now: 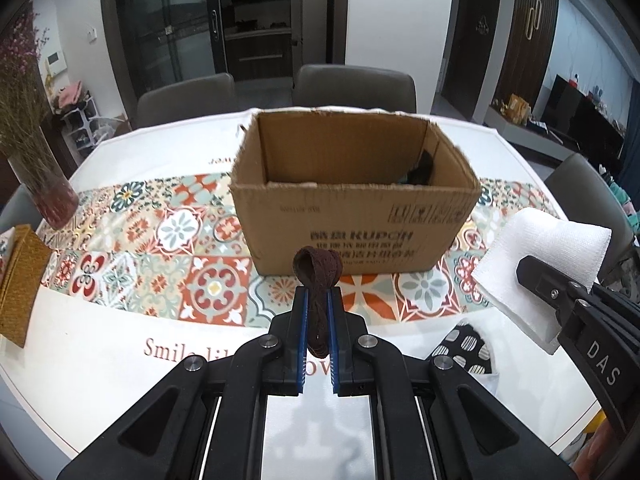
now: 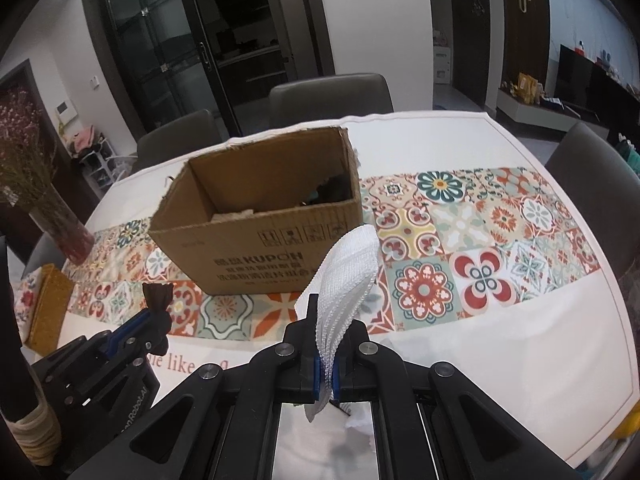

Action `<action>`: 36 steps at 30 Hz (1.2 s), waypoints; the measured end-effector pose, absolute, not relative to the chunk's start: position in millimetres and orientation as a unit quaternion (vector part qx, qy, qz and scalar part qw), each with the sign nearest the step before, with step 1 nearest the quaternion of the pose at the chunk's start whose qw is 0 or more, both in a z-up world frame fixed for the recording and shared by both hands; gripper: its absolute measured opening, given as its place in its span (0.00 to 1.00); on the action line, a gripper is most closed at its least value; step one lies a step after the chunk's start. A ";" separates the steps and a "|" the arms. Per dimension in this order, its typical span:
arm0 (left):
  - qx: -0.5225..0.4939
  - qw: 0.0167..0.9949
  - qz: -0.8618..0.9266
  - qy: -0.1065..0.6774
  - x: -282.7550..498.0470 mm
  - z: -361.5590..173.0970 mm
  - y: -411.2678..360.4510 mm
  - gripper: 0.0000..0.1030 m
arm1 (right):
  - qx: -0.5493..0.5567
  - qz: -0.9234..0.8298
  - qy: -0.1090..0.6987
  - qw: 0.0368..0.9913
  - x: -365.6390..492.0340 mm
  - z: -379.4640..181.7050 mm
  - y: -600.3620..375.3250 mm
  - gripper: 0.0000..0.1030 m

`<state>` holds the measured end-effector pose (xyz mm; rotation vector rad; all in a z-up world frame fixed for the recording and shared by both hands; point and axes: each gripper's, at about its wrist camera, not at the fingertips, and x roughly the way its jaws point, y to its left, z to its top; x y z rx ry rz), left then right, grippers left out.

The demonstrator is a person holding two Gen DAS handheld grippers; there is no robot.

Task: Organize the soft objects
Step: 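Carry the hair tie with the left gripper while the right carries the white cloth toward the box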

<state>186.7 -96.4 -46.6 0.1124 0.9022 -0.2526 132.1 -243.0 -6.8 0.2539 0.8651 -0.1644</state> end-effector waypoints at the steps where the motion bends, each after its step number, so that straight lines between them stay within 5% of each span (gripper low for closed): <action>1: 0.052 0.892 -0.121 0.432 186.7 -42.0 -95.0 0.10 | 0.121 -0.078 0.415 0.899 132.4 -2.2 -241.3 0.05; 36: 0.040 0.918 -0.125 0.374 233.4 37.5 -84.3 0.10 | 0.095 -0.051 0.361 0.926 179.3 73.1 -223.6 0.05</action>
